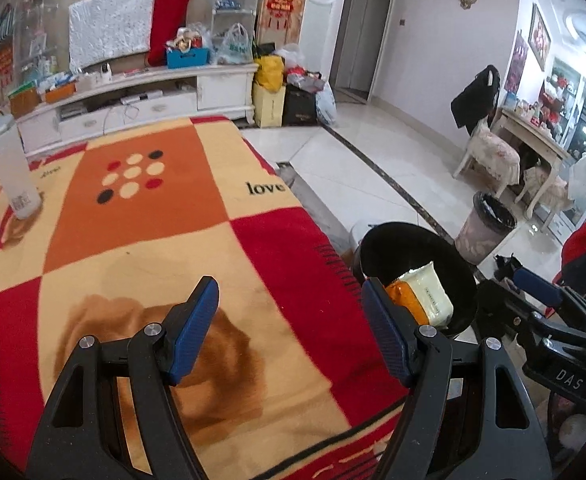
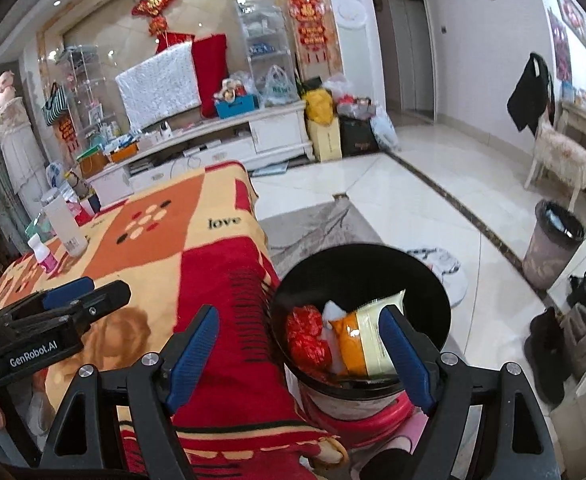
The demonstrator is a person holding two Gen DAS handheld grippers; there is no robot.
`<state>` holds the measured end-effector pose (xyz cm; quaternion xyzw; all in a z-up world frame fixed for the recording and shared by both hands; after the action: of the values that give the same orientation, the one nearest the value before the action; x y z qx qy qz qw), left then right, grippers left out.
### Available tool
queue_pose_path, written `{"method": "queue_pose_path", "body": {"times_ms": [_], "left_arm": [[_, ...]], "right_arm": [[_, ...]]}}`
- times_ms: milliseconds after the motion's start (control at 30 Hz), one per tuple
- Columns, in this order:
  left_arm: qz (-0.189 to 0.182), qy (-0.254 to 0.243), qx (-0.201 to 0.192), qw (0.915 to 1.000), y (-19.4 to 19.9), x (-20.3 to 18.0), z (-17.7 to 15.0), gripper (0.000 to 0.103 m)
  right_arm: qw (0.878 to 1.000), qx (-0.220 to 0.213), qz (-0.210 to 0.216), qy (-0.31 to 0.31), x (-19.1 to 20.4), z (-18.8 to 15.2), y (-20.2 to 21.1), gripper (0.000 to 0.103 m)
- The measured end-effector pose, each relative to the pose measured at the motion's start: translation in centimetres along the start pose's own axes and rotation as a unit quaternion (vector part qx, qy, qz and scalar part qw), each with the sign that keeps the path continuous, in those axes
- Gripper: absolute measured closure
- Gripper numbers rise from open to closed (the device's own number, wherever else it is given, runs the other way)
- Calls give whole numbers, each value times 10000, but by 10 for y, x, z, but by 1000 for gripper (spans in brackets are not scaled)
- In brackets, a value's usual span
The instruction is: Collect trash
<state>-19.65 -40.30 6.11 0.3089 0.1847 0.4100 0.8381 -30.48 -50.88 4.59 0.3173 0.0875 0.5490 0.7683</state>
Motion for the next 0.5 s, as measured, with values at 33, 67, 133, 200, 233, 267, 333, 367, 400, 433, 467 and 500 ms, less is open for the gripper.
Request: {"method": "queue_pose_path", "body": {"times_ms": [33, 67, 133, 200, 233, 267, 333, 367, 400, 433, 467, 500], "left_arm": [[18, -7, -66, 10000, 5, 1, 1, 30], [24, -13, -139, 9999, 9, 1, 2, 30], [37, -31, -265, 9996, 18, 3, 3, 30], [20, -73, -376, 9993, 27, 4, 4, 30], [14, -99, -428, 9990, 31, 4, 4, 30], [19, -113, -474, 9988, 34, 4, 4, 30], [17, -131, -581, 9982, 42, 5, 4, 30], [7, -135, -622, 9980, 44, 6, 4, 30], [-2, -123, -656, 9978, 47, 7, 4, 30], [-24, -102, -689, 9976, 49, 8, 3, 30], [-34, -89, -711, 9974, 50, 9, 3, 30], [-41, -82, -736, 9972, 51, 10, 4, 30]], "right_arm": [[10000, -59, -22, 3, 2, 1, 3, 23], [9999, -127, -33, -1, 4, 3, 6, 23], [9997, -247, -71, -14, 7, 6, 12, 23], [9994, -319, -108, -16, 10, 8, 16, 22], [9993, -340, -123, -15, 11, 8, 17, 22], [9992, -371, -138, -15, 13, 8, 20, 22], [9989, -444, -173, -5, 14, 10, 25, 22], [9987, -479, -178, 3, 16, 10, 26, 22], [9986, -508, -172, 13, 18, 11, 28, 22], [9984, -535, -171, 25, 19, 10, 30, 22], [9983, -546, -177, 34, 21, 10, 31, 22], [9984, -544, -176, 37, 23, 10, 31, 22]]}}
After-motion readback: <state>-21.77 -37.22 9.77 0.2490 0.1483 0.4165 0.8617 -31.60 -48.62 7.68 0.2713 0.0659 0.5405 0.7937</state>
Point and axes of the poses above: each gripper's, at about its wrist camera, not at the fingertips, and y roughly against the way its jaws point, x to its left, z to its top, the point moved 6 cm from there along -y, roughly the way its jaws point, and after that the axes turned 6 degrees about z, right-handed, at the moved point
